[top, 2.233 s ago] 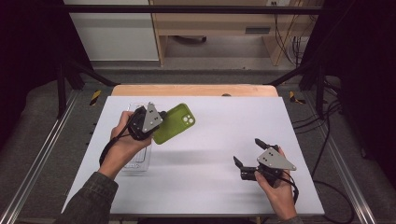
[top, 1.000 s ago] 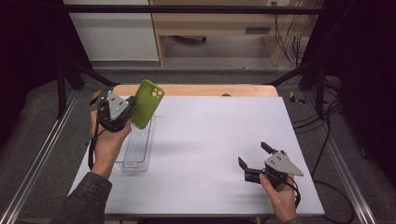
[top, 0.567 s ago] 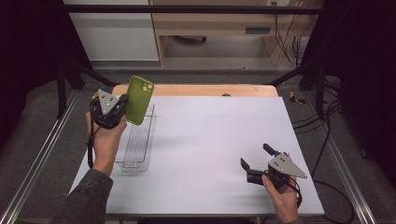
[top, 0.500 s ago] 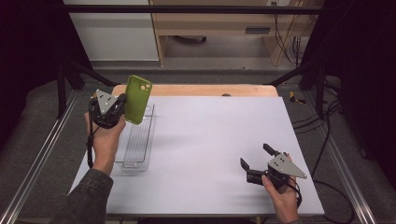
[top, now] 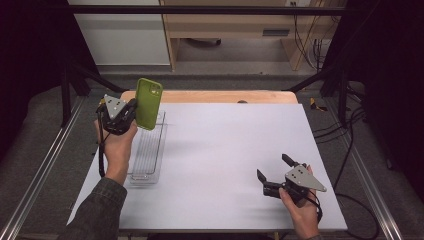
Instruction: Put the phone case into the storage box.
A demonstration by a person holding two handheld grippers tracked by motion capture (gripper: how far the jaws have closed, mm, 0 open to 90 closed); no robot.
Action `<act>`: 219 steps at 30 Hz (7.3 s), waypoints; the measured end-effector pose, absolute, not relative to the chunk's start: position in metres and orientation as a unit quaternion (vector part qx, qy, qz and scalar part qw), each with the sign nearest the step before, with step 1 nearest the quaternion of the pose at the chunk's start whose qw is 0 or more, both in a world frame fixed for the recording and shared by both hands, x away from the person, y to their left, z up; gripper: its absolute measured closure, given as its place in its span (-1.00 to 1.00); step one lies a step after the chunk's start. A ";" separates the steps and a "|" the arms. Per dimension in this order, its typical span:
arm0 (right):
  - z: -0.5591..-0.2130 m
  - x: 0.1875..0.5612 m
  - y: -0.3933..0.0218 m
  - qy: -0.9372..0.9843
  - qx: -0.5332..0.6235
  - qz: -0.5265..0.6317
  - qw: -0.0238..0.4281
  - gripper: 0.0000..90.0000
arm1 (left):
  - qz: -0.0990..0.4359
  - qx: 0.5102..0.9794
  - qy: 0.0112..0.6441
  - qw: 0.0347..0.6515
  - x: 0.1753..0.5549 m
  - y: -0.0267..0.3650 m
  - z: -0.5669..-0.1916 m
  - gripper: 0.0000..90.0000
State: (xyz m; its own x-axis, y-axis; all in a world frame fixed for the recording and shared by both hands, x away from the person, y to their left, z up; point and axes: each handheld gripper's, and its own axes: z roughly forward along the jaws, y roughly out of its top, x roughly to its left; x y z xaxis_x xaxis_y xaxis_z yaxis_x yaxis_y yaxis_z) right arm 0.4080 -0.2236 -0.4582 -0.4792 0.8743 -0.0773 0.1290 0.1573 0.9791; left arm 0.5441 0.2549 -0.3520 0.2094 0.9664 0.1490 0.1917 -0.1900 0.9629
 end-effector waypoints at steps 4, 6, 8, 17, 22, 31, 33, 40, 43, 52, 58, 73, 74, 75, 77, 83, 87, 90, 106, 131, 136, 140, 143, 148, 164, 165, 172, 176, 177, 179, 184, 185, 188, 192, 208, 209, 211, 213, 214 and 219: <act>-0.459 0.408 -0.224 0.676 0.373 0.532 0.347 -0.93 | 0.426 0.626 0.470 0.455 0.547 0.256 -0.353 0.94; -0.459 0.408 -0.224 0.677 0.374 0.531 0.346 -0.93 | 0.434 0.626 0.465 0.451 0.547 0.254 -0.352 0.94; -0.459 0.409 -0.224 0.677 0.374 0.531 0.347 -0.93 | 0.443 0.627 0.458 0.448 0.547 0.252 -0.351 0.94; -0.460 0.409 -0.222 0.679 0.373 0.529 0.345 -0.93 | 0.441 0.616 0.466 0.456 0.557 0.249 -0.350 0.94; -0.460 0.409 -0.223 0.679 0.373 0.530 0.346 -0.93 | 0.442 0.606 0.476 0.459 0.562 0.251 -0.349 0.94; -0.460 0.409 -0.224 0.679 0.373 0.531 0.345 -0.93 | 0.443 0.596 0.490 0.456 0.567 0.257 -0.351 0.94; -0.460 0.408 -0.223 0.678 0.373 0.532 0.345 -0.93 | 0.445 0.594 0.490 0.457 0.566 0.257 -0.351 0.94; -0.459 0.408 -0.223 0.677 0.373 0.532 0.345 -0.93 | 0.431 0.587 0.505 0.463 0.566 0.260 -0.353 0.94; -0.459 0.408 -0.224 0.677 0.373 0.533 0.345 -0.93 | 0.427 0.585 0.512 0.462 0.566 0.262 -0.355 0.94; -0.459 0.408 -0.224 0.677 0.373 0.533 0.344 -0.93 | 0.418 0.580 0.525 0.462 0.568 0.265 -0.361 0.94; -0.459 0.408 -0.224 0.677 0.372 0.534 0.344 -0.93 | 0.409 0.580 0.533 0.462 0.569 0.265 -0.365 0.94; -0.459 0.408 -0.224 0.677 0.372 0.533 0.344 -0.93 | 0.397 0.578 0.542 0.462 0.569 0.263 -0.371 0.94; -0.459 0.408 -0.224 0.677 0.372 0.533 0.345 -0.93 | 0.397 0.578 0.543 0.461 0.570 0.263 -0.371 0.94; -0.459 0.408 -0.224 0.677 0.372 0.534 0.345 -0.93 | 0.397 0.578 0.544 0.460 0.570 0.263 -0.372 0.94; -0.459 0.408 -0.225 0.676 0.372 0.534 0.345 -0.93 | 0.396 0.578 0.546 0.459 0.570 0.264 -0.372 0.94; -0.458 0.408 -0.225 0.675 0.372 0.535 0.346 -0.93 | 0.394 0.576 0.551 0.458 0.571 0.266 -0.375 0.94; -0.458 0.408 -0.225 0.675 0.372 0.535 0.346 -0.93 | 0.390 0.576 0.553 0.458 0.571 0.265 -0.379 0.94; -0.458 0.408 -0.225 0.676 0.371 0.534 0.346 -0.93 | 0.387 0.576 0.557 0.457 0.573 0.265 -0.381 0.94; -0.459 0.408 -0.227 0.678 0.370 0.534 0.345 -0.93 | 0.386 0.587 0.559 0.441 0.581 0.256 -0.393 0.94; -0.458 0.409 -0.229 0.674 0.371 0.540 0.341 -0.94 | 0.392 0.579 0.569 0.433 0.587 0.260 -0.401 0.94; -0.458 0.409 -0.229 0.674 0.372 0.540 0.341 -0.94 | 0.392 0.581 0.568 0.432 0.588 0.259 -0.402 0.94; -0.458 0.409 -0.229 0.674 0.372 0.539 0.341 -0.94 | 0.392 0.580 0.569 0.431 0.588 0.259 -0.405 0.94; -0.458 0.409 -0.229 0.674 0.372 0.540 0.341 -0.94 | 0.392 0.580 0.571 0.429 0.589 0.259 -0.408 0.94; -0.458 0.409 -0.228 0.675 0.371 0.540 0.339 -0.94 | 0.391 0.583 0.573 0.424 0.589 0.259 -0.412 0.94; -0.458 0.409 -0.228 0.676 0.371 0.540 0.337 -0.94 | 0.386 0.587 0.576 0.418 0.590 0.257 -0.420 0.94; -0.458 0.409 -0.228 0.676 0.372 0.540 0.337 -0.94 | 0.386 0.587 0.576 0.417 0.590 0.257 -0.421 0.94; -0.458 0.409 -0.228 0.676 0.372 0.540 0.337 -0.94 | 0.389 0.587 0.577 0.413 0.591 0.256 -0.422 0.93; -0.458 0.409 -0.228 0.676 0.371 0.540 0.337 -0.94 | 0.389 0.589 0.576 0.412 0.591 0.255 -0.422 0.93; -0.458 0.409 -0.228 0.676 0.372 0.540 0.337 -0.94 | 0.389 0.589 0.577 0.411 0.591 0.255 -0.422 0.93; -0.458 0.409 -0.228 0.676 0.372 0.540 0.337 -0.94 | 0.389 0.590 0.577 0.409 0.591 0.255 -0.422 0.93; -0.458 0.409 -0.228 0.676 0.372 0.540 0.337 -0.94 | 0.389 0.592 0.580 0.403 0.592 0.255 -0.423 0.93; -0.458 0.409 -0.228 0.675 0.372 0.540 0.337 -0.94 | 0.389 0.592 0.580 0.402 0.592 0.255 -0.423 0.93; -0.458 0.409 -0.228 0.675 0.372 0.540 0.337 -0.94 | 0.391 0.597 0.578 0.397 0.592 0.254 -0.423 0.93; -0.458 0.409 -0.229 0.673 0.374 0.543 0.335 -0.94 | 0.390 0.598 0.578 0.396 0.594 0.253 -0.422 0.93; -0.458 0.409 -0.229 0.673 0.376 0.543 0.334 -0.94 | 0.388 0.598 0.582 0.392 0.604 0.252 -0.417 0.93; -0.458 0.409 -0.229 0.673 0.376 0.542 0.334 -0.94 | 0.388 0.598 0.582 0.391 0.604 0.251 -0.417 0.93; -0.458 0.409 -0.229 0.673 0.376 0.543 0.334 -0.94 | 0.386 0.599 0.584 0.389 0.605 0.251 -0.417 0.93; -0.458 0.409 -0.230 0.672 0.376 0.543 0.334 -0.94 | 0.386 0.599 0.585 0.389 0.606 0.251 -0.417 0.93; -0.458 0.409 -0.230 0.672 0.376 0.543 0.334 -0.94 | 0.385 0.599 0.585 0.388 0.606 0.251 -0.418 0.93; -0.458 0.409 -0.230 0.672 0.376 0.543 0.335 -0.94 | 0.384 0.600 0.587 0.385 0.607 0.251 -0.419 0.93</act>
